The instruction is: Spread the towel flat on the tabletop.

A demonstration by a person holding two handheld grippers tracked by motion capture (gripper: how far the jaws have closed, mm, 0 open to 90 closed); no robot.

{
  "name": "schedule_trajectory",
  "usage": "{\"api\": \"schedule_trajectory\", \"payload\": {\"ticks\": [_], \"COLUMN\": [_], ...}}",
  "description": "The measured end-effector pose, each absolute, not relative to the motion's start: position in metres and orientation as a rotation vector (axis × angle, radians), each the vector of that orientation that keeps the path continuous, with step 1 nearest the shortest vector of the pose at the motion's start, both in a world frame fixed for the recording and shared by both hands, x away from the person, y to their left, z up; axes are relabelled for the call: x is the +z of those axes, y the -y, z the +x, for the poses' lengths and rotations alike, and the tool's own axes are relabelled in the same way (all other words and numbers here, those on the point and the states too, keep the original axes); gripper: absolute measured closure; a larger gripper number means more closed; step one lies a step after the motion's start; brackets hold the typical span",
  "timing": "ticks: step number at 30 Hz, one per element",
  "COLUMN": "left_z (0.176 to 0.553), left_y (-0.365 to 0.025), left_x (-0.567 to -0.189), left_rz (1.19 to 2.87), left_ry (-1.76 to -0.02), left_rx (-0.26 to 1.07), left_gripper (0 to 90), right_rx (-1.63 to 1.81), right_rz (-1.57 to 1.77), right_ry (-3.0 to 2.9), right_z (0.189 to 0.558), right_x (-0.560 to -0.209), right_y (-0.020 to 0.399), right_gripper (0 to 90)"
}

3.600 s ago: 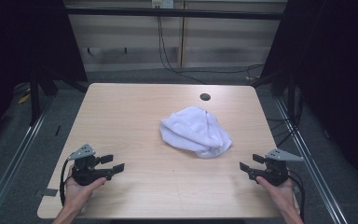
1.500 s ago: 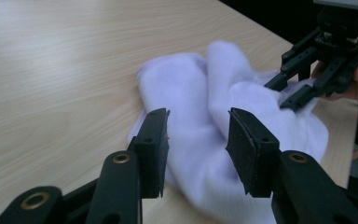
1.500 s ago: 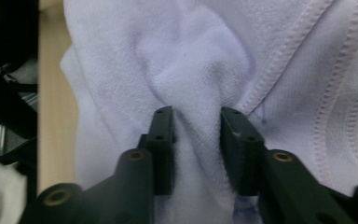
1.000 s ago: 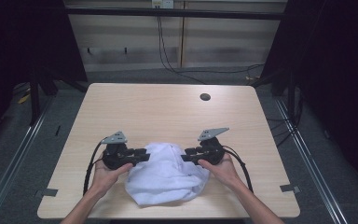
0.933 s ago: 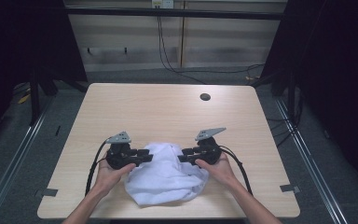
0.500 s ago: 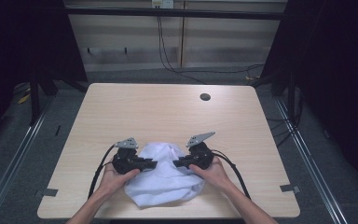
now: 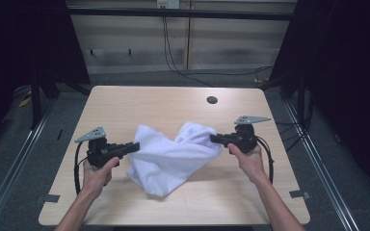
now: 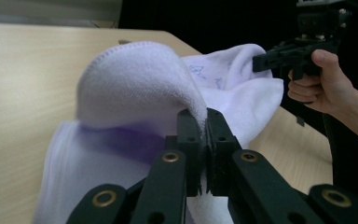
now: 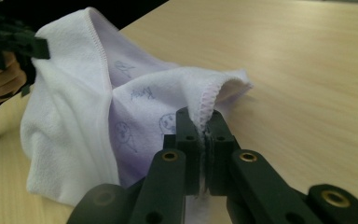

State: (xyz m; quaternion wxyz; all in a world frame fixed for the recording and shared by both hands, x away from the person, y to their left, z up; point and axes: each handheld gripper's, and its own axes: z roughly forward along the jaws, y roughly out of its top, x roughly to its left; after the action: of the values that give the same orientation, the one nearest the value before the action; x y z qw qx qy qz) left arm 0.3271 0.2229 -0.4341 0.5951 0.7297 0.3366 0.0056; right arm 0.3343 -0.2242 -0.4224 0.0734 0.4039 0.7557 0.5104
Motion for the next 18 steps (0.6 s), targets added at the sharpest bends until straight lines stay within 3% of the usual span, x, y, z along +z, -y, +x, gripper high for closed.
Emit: {"api": "schedule_trajectory", "payload": {"ticks": [9, 18], "left_z": [0.327, 0.348], "left_y": [-0.246, -0.243], "left_x": [-0.404, -0.342], "left_rz": [1.604, 1.557], "left_ry": [-0.764, -0.726], "left_rx": [0.103, 0.248], "left_gripper": [87.1, 87.1], "right_rx": [1.625, 1.718], "right_rz": [1.207, 1.145], "right_ry": [-2.103, -1.965], "right_z": [0.334, 0.358], "right_x": [-0.386, -0.325], "right_y": [0.249, 0.246], "right_gripper": [86.4, 86.2]}}
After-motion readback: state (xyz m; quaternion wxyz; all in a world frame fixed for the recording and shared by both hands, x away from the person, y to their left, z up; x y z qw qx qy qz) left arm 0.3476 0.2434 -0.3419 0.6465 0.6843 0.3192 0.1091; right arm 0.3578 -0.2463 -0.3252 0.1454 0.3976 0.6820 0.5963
